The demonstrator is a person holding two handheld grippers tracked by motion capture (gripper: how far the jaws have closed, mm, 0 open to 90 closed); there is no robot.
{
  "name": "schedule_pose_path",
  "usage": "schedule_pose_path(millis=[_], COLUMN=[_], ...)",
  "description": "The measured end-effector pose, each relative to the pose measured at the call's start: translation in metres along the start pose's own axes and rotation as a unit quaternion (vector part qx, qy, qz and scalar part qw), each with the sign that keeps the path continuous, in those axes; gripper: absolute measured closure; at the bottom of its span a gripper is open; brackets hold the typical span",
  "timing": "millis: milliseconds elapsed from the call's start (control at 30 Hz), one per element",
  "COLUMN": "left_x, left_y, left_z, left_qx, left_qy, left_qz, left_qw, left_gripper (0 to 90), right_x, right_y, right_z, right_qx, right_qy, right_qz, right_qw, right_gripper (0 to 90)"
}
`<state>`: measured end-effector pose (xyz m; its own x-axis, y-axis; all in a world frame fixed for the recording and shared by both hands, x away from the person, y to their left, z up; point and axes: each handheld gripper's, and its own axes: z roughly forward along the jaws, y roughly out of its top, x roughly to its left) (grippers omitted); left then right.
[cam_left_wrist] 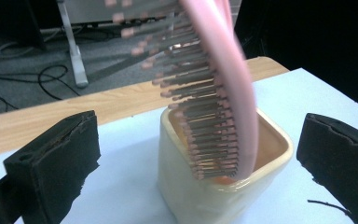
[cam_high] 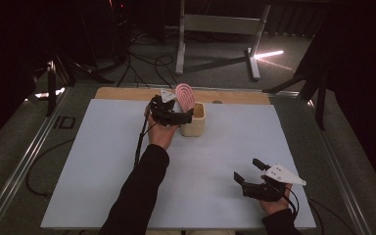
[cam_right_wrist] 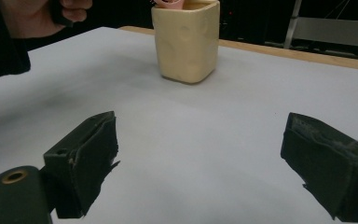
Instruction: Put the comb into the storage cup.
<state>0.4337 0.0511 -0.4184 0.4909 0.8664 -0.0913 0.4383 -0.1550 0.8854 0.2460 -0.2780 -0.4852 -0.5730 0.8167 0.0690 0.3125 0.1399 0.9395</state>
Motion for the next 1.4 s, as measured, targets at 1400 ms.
schedule_pose_path(millis=[1400], left_x=[0.066], left_y=[-0.086], left_z=[-0.149], left_qx=[-0.036], left_qy=[-0.024], left_qz=[0.038], left_qw=[0.9984], left_gripper=[0.1], right_x=[0.001], right_y=[0.002], right_z=[0.002], right_qx=[0.001], right_qy=[-0.004], right_qz=[0.0], right_qw=[1.0], right_gripper=[10.6])
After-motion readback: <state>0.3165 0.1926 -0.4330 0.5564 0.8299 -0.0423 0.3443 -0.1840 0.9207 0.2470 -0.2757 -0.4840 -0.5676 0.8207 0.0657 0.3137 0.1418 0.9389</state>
